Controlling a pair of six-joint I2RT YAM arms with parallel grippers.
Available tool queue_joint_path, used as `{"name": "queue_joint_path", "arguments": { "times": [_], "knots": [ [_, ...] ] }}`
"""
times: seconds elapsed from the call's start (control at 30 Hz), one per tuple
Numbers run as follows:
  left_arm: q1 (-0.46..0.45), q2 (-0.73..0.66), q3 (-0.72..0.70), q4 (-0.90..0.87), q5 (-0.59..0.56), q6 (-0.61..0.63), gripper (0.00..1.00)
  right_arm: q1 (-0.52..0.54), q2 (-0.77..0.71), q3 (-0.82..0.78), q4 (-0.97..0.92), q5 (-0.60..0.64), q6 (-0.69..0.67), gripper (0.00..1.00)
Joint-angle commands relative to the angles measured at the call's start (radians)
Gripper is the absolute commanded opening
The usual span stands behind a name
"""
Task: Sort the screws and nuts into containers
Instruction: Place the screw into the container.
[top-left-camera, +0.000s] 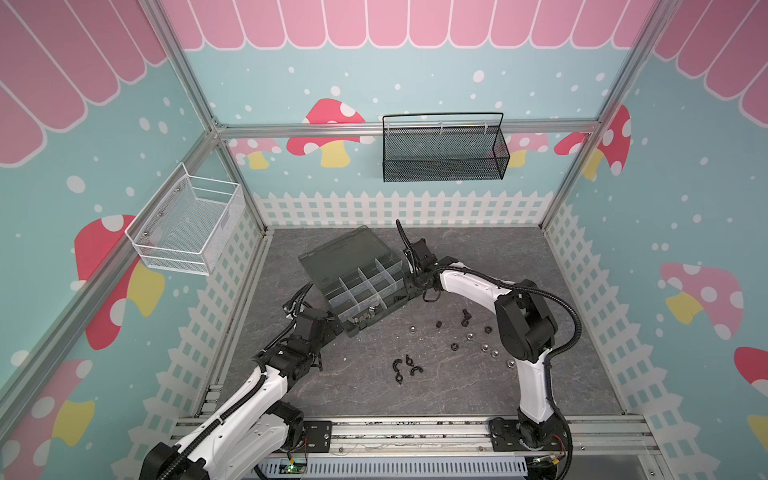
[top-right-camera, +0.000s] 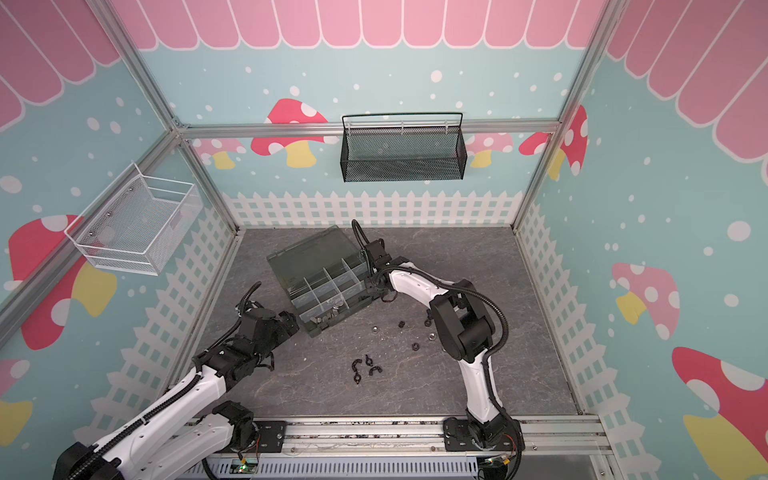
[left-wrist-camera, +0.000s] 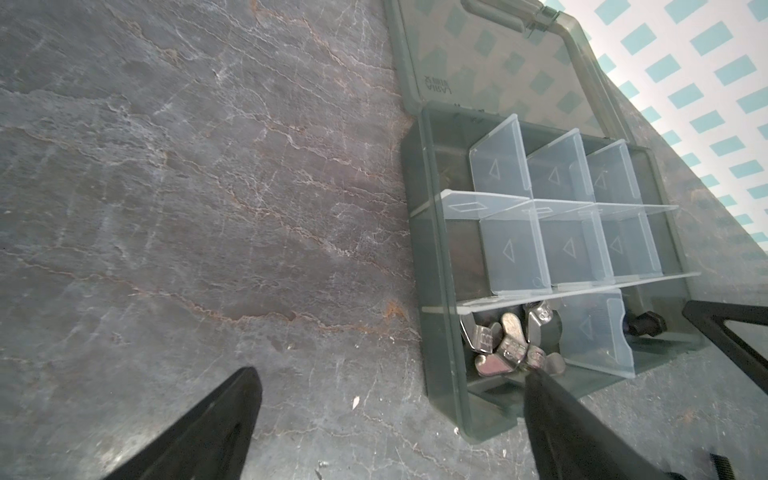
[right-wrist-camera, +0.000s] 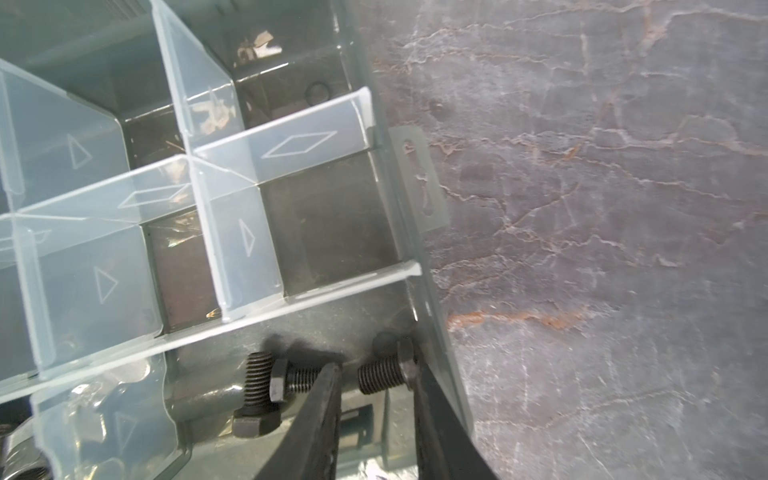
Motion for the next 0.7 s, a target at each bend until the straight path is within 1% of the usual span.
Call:
{"name": "queue_joint_path", "arguments": {
  "times": [0.0, 0.07, 0.1, 0.37, 0.53, 0.67],
  "knots": [
    [0.007, -0.008, 0.029, -0.011, 0.0, -0.001, 0.99, -0.013, -0.113, -0.037, -0.022, 0.029, 0.013, 0.34],
    [0.008, 0.001, 0.028, -0.006, 0.006, -0.002, 0.99, -0.022, -0.139, -0.074, -0.022, 0.032, 0.023, 0.35],
    [0.009, 0.008, 0.029, -0.005, 0.009, -0.002, 0.99, -0.027, -0.187, -0.095, -0.023, 0.032, 0.028, 0.36],
    [0.01, 0.038, 0.035, 0.0, 0.022, -0.001, 0.99, -0.089, -0.361, -0.304, -0.047, 0.031, 0.071, 0.41],
    [0.012, 0.023, 0.04, -0.009, 0.011, 0.003, 0.99, -0.141, -0.467, -0.45, -0.055, 0.024, 0.083, 0.51],
    [0.014, 0.008, 0.037, -0.009, 0.009, 0.007, 0.99, -0.196, -0.514, -0.534, -0.056, -0.033, 0.074, 0.57]
  ]
}}
